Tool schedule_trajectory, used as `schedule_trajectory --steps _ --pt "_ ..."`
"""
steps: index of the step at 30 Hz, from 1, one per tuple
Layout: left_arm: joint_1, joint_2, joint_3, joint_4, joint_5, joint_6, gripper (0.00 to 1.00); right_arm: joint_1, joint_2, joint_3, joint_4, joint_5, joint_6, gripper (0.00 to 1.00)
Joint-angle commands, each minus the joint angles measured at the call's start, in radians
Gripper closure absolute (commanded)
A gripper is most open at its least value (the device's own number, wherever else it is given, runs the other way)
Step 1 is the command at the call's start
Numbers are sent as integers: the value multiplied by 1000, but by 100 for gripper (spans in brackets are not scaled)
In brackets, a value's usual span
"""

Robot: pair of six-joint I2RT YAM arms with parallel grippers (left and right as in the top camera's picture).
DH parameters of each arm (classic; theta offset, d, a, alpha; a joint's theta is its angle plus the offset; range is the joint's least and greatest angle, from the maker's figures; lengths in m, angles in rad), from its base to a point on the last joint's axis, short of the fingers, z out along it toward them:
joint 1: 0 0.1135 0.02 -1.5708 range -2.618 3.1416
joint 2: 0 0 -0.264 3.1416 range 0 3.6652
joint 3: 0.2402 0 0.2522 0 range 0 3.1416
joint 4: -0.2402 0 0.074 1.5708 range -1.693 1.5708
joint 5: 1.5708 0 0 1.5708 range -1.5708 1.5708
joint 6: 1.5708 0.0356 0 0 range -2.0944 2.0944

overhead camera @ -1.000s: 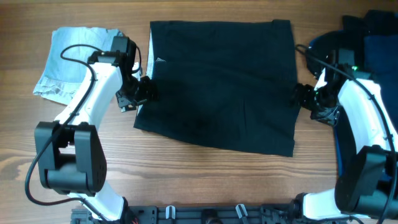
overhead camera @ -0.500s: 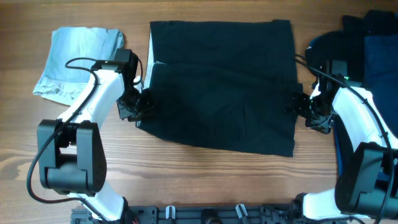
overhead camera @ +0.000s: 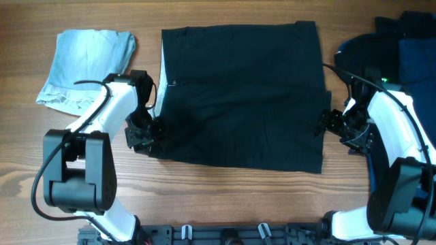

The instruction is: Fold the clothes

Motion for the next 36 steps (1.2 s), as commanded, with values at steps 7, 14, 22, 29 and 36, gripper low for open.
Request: schedule_trajectory --steps 7,14,22,29,36 --pt "4 0 -43 78 -67 -74 32 -6 3 -23 -7 -35 48 9" --pt "5 -185 134 64 -55 -88 22 -6 3 -124 -2 -77 67 21" --pt "5 -199 133 178 -73 -88 18 -6 3 -209 164 -77 66 57" --pt "5 -84 133 183 -85 -88 17 -6 3 -209 183 -122 24 61" --pt "5 -62 133 181 -85 -87 17 -6 3 -225 211 -137 15 58"
